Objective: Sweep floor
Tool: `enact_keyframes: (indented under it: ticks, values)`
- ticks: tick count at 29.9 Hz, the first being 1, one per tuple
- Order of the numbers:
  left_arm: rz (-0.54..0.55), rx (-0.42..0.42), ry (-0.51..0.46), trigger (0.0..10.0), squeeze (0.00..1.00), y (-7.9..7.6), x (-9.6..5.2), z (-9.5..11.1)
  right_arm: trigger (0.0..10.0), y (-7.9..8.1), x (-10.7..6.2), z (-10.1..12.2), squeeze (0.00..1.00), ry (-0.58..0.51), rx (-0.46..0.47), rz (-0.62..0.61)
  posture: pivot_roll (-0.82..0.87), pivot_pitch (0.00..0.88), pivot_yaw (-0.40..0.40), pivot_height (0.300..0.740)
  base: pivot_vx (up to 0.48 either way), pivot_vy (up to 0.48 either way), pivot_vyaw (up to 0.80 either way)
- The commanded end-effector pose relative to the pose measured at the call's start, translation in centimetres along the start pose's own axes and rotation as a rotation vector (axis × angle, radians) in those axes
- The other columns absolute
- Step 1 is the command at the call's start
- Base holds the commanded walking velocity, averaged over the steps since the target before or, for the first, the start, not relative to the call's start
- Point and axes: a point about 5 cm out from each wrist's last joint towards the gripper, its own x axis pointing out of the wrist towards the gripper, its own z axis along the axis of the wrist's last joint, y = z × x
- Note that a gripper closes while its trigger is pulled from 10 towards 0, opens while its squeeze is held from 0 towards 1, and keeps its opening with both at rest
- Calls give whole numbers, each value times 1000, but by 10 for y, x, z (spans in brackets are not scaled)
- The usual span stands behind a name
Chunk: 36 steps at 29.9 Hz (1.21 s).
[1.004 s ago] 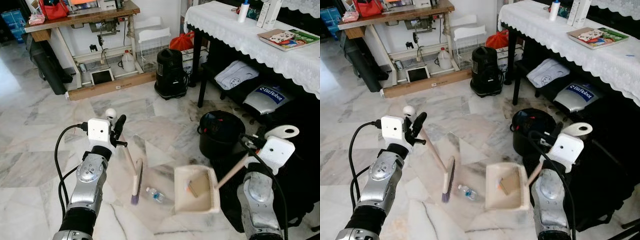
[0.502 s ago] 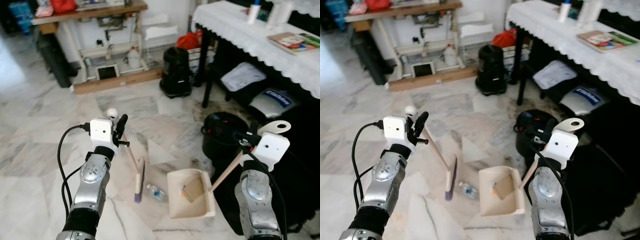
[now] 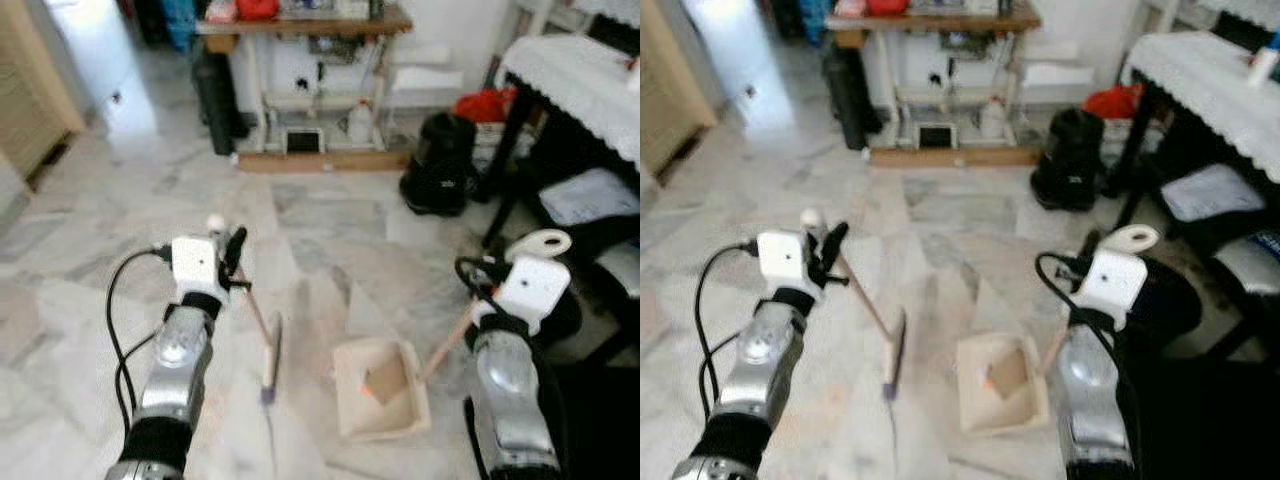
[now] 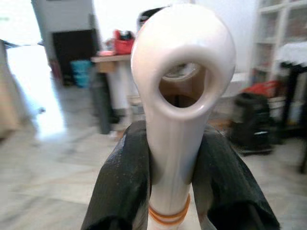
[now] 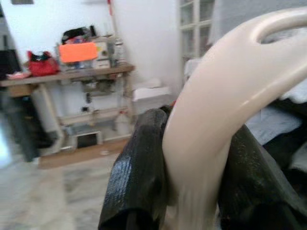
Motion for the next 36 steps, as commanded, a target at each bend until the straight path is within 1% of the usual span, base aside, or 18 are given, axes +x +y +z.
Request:
enact_keyframes:
  ticks: [1, 5, 23, 36]
  values:
    - [-14, 22, -70, 10000, 0, -2, 5, 15, 10000, 0, 5, 14, 0, -53, 27, -4, -96, 0, 15, 740, 0, 0, 800]
    - [-9, 26, -67, 10000, 0, 0, 4, 15, 10000, 1, 6, 16, 0, -57, 28, 2, -94, 0, 14, 740, 0, 0, 800]
    - [8, 19, -55, 10000, 0, -2, 0, 12, 10000, 3, 6, 17, 0, -53, 26, 38, -104, 0, 5, 740, 0, 0, 800]
    - [4, 9, -51, 10000, 0, -3, 0, 12, 10000, 6, 7, 17, 0, -47, 44, 51, -104, 0, 8, 740, 0, 22, 778]
